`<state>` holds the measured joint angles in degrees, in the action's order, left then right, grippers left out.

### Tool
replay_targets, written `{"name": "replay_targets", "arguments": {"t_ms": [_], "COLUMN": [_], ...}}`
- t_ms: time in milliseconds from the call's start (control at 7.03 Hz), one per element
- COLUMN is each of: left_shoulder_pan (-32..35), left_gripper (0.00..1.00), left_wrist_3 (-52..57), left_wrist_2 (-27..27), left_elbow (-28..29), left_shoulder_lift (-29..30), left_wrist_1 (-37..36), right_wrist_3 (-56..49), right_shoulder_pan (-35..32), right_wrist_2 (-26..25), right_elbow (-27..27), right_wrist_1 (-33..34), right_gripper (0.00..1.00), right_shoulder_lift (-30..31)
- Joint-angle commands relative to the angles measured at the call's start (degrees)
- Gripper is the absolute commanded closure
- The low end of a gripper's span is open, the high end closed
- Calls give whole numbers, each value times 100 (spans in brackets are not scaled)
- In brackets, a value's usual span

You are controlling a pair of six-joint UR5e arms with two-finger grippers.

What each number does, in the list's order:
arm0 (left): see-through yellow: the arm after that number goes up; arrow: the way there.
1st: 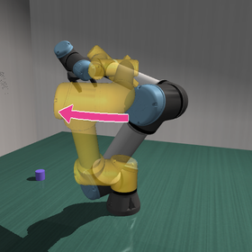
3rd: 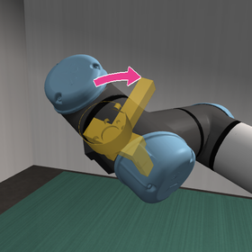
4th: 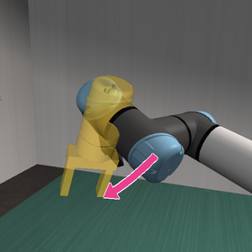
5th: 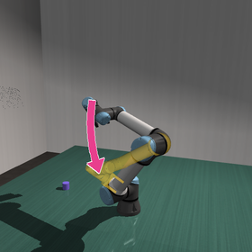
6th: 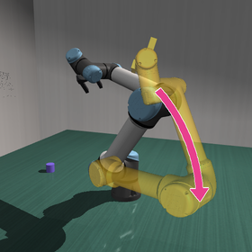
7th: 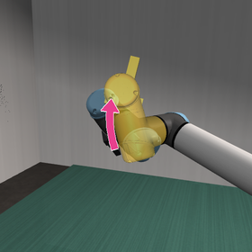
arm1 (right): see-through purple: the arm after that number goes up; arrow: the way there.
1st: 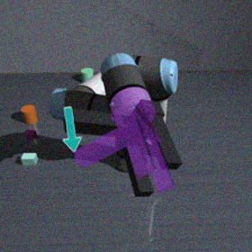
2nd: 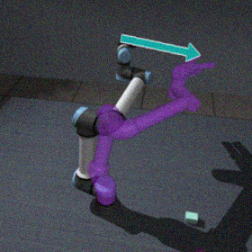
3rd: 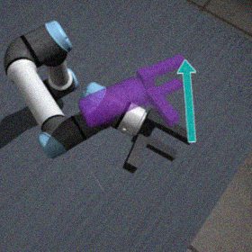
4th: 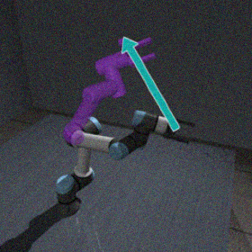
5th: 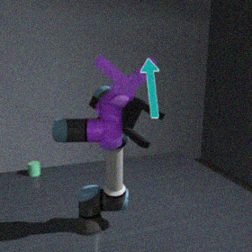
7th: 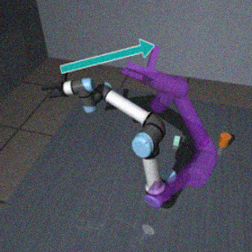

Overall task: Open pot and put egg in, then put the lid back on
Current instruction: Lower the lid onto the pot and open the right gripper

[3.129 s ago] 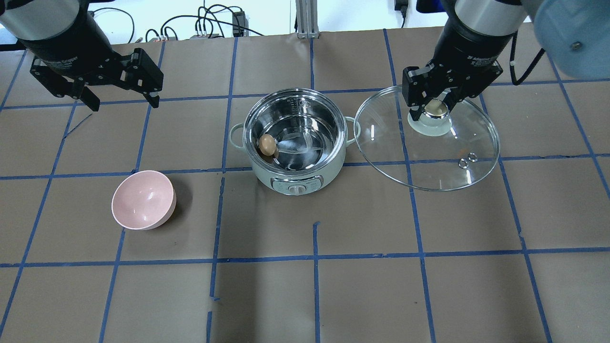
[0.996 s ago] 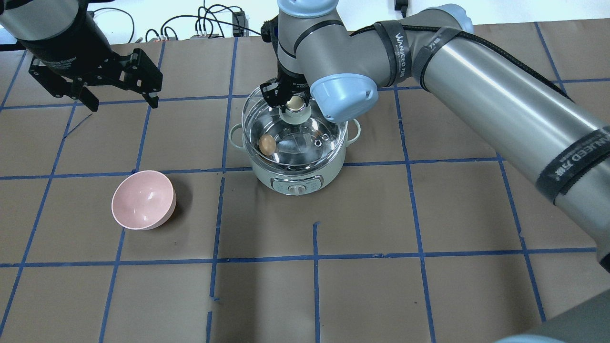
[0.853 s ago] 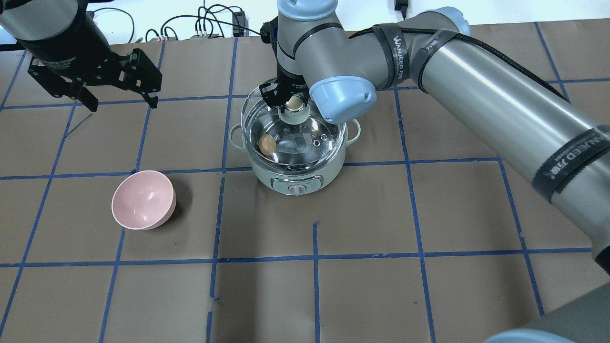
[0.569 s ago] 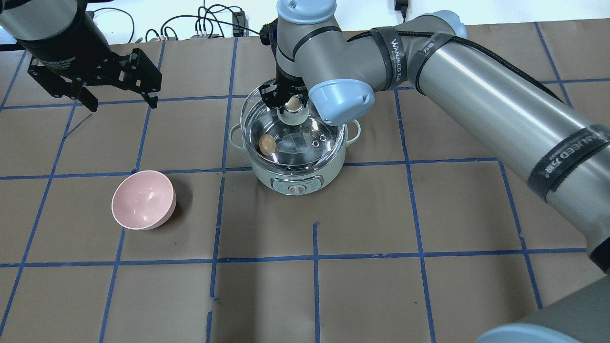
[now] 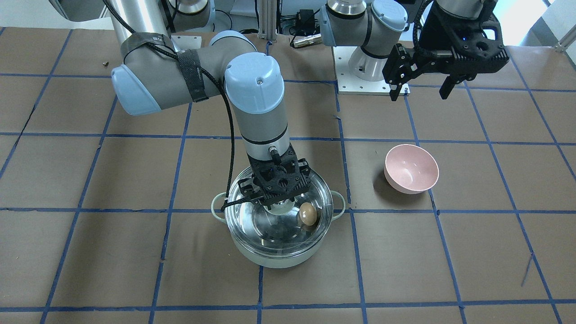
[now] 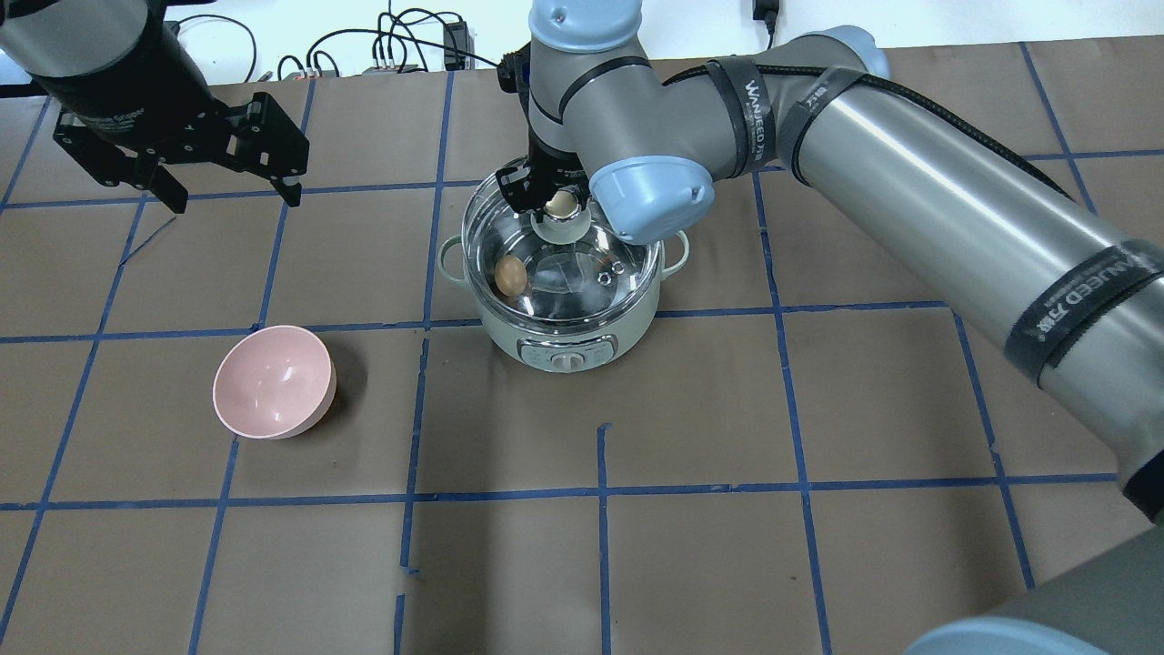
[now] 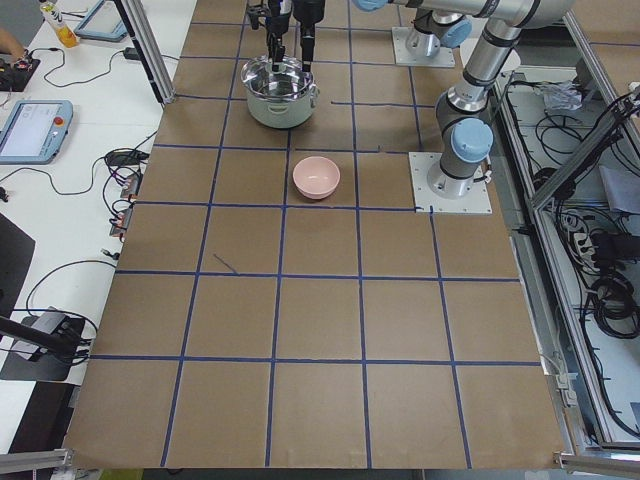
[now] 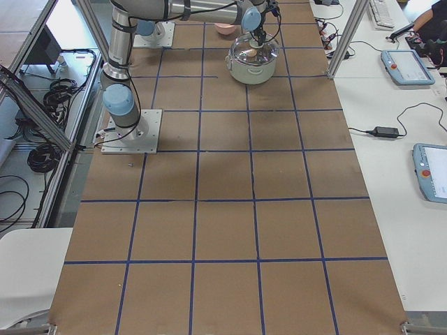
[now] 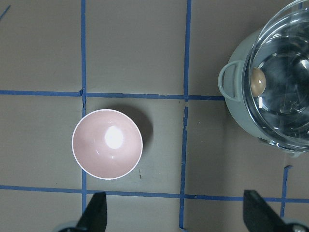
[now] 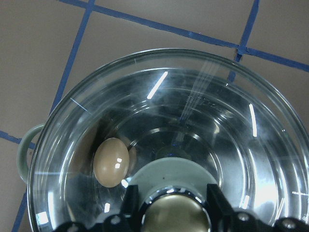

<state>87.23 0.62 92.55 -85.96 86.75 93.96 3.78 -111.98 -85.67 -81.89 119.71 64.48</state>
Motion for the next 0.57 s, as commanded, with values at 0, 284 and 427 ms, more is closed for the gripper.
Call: {"name": "replay_targets", "arguments": {"t_ms": [0,284,427], "left_shoulder_pan": [-4,-4,-4], "left_gripper": [0,0,0], "left_wrist_3": [0,0,0], "left_wrist_2": [0,-9,-9], "left_elbow": [0,0,9], "left_shoulder_lift": [0,0,0], "left_wrist_1": [0,0,0], "right_wrist_3": [-70,-79,-79], "right_shoulder_pan": [0,18,70], "right_wrist_2": [-37,-46,-37], "right_elbow": [41,347,479], "right_wrist_1": [-44,-280,-612], "right_gripper": [0,0,0], "right_shoulder_lift": [21,169,371]}}
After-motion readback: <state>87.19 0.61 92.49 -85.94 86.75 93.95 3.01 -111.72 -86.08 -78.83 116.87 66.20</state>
